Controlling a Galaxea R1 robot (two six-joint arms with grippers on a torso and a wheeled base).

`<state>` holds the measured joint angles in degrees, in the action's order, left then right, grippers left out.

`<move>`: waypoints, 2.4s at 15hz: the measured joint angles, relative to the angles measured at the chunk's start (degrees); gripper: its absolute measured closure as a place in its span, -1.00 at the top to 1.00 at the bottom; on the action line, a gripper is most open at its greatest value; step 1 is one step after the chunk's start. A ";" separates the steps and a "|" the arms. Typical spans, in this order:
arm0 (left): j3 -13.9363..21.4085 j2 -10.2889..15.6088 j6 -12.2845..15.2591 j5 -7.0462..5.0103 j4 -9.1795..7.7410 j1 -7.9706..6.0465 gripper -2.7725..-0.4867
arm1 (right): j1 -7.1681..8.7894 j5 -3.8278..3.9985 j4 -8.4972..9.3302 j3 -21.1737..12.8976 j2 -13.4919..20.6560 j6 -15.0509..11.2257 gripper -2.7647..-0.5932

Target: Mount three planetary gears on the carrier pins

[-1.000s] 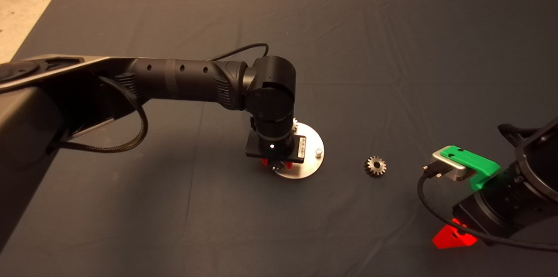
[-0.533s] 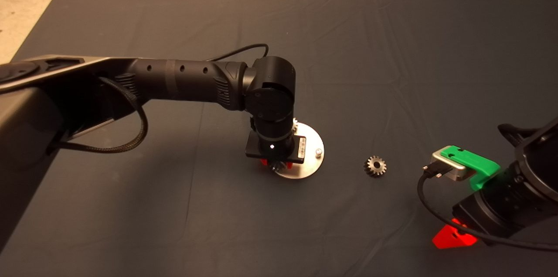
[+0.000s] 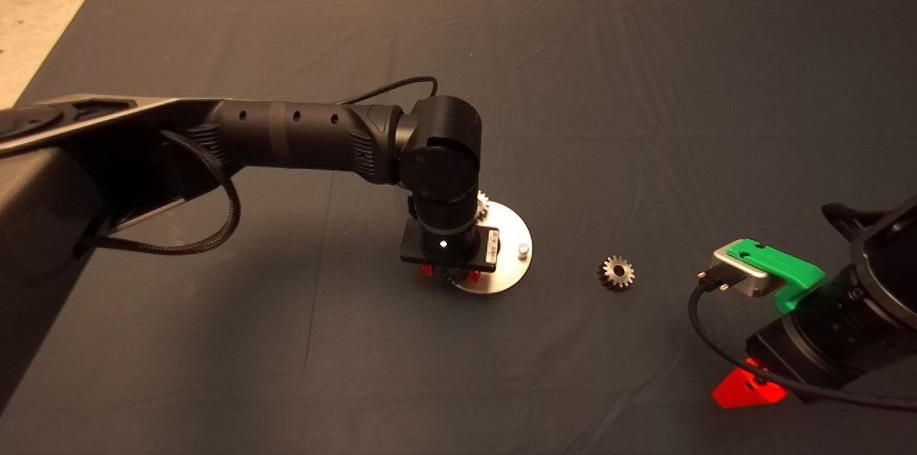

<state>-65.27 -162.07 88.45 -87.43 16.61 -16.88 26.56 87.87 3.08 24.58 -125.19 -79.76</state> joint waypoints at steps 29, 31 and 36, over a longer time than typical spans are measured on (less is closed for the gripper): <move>36.13 36.87 3.69 0.06 -6.14 -8.25 0.75 | -0.05 -0.20 -0.11 22.05 -8.13 50.06 0.99; 36.25 38.73 3.69 -0.02 -6.25 -8.41 0.75 | -0.05 -0.20 -0.22 22.97 -9.31 52.33 0.99; 37.00 39.67 3.69 0.00 -6.39 -8.41 0.75 | -0.28 -0.22 -2.04 23.66 -10.65 57.49 0.99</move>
<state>-28.27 -122.41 92.15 -87.43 10.23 -25.30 26.28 87.65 1.05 48.24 -135.84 -22.27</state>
